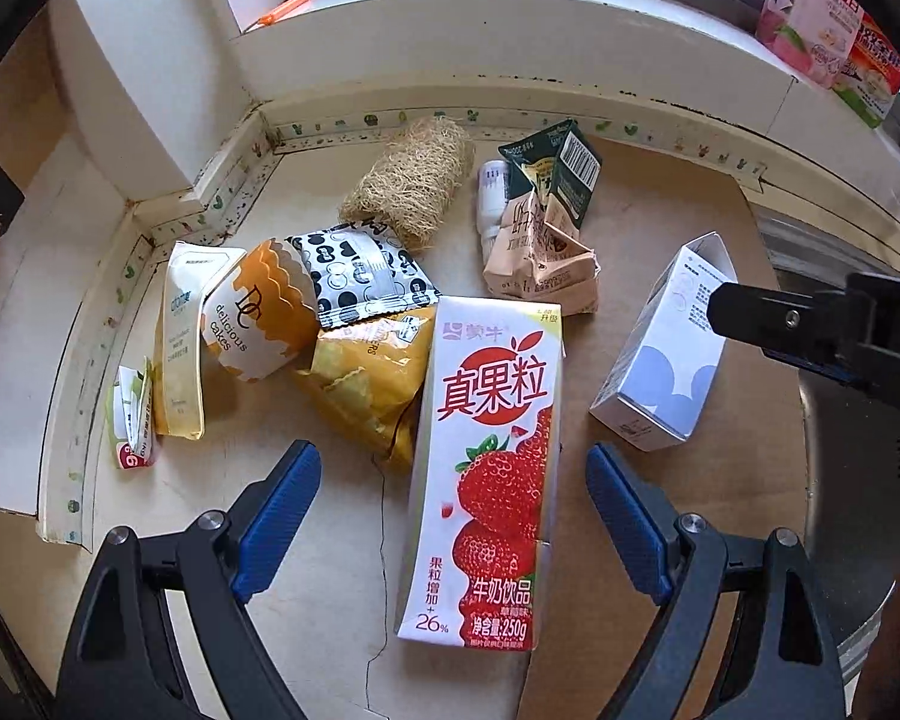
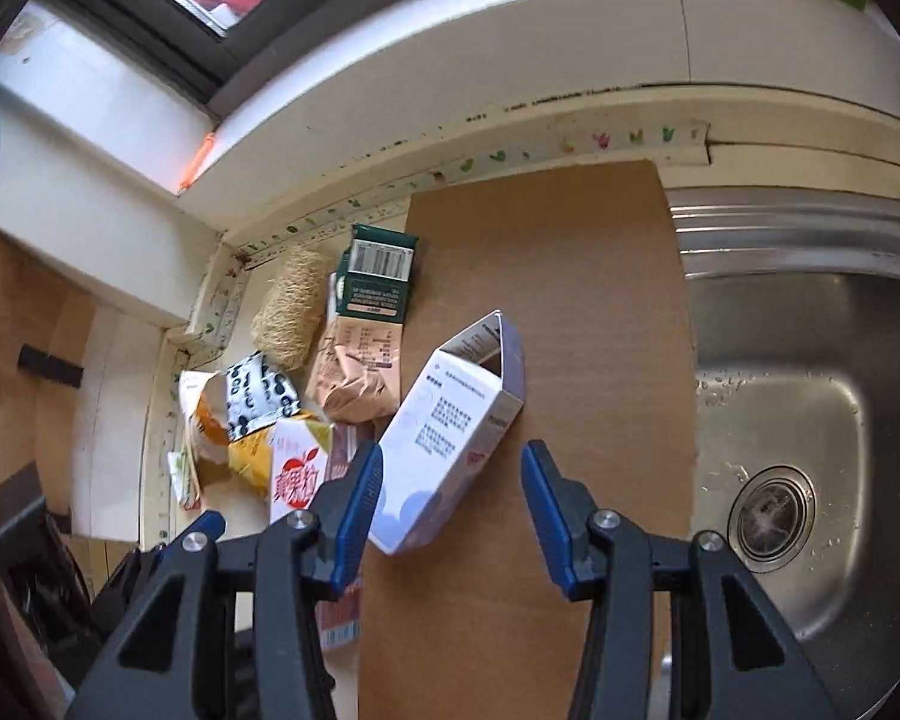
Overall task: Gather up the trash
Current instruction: 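Grasp the strawberry milk carton with the left tool while the right tool grasps the white milk carton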
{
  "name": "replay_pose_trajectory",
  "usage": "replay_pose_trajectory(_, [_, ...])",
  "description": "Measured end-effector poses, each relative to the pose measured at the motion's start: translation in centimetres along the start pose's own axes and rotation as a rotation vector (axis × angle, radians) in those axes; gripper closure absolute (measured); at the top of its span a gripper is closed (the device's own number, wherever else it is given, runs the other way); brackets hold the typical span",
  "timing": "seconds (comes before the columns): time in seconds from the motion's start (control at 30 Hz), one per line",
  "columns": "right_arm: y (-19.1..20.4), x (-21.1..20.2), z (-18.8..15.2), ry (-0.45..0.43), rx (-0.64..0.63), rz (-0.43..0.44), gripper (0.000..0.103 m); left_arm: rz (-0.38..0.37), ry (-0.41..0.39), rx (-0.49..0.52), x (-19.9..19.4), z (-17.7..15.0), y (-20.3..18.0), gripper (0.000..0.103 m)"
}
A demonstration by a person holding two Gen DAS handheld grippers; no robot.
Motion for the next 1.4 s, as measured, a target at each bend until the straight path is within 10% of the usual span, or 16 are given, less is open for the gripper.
replay_pose_trajectory(0.23, [0.2,2.4,-0.1,0.034,0.022,-0.007,0.054,-0.045,0.046,-0.064,1.3,-0.5,1.0,0.048])
replay_pose_trajectory(1.07, [2.5,3.7,-2.1,0.051,0.015,-0.046,0.060,-0.032,-0.177,-0.253,-11.5,-1.0,6.7,0.049])
replay_pose_trajectory(1.4, [3.9,-5.2,-4.7,-0.021,-0.064,0.054,0.064,-0.093,-0.261,-0.244,-19.1,-3.3,5.6,0.050])
Point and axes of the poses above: each gripper's, at about its wrist camera, not at the fingertips, and x roughly the way its jaws point, y to its left, z to its top, the point moved 5 cm from there along x, roughly the way its jaws point, and after that the axes turned 12 degrees about -y, right-handed, at the moved point
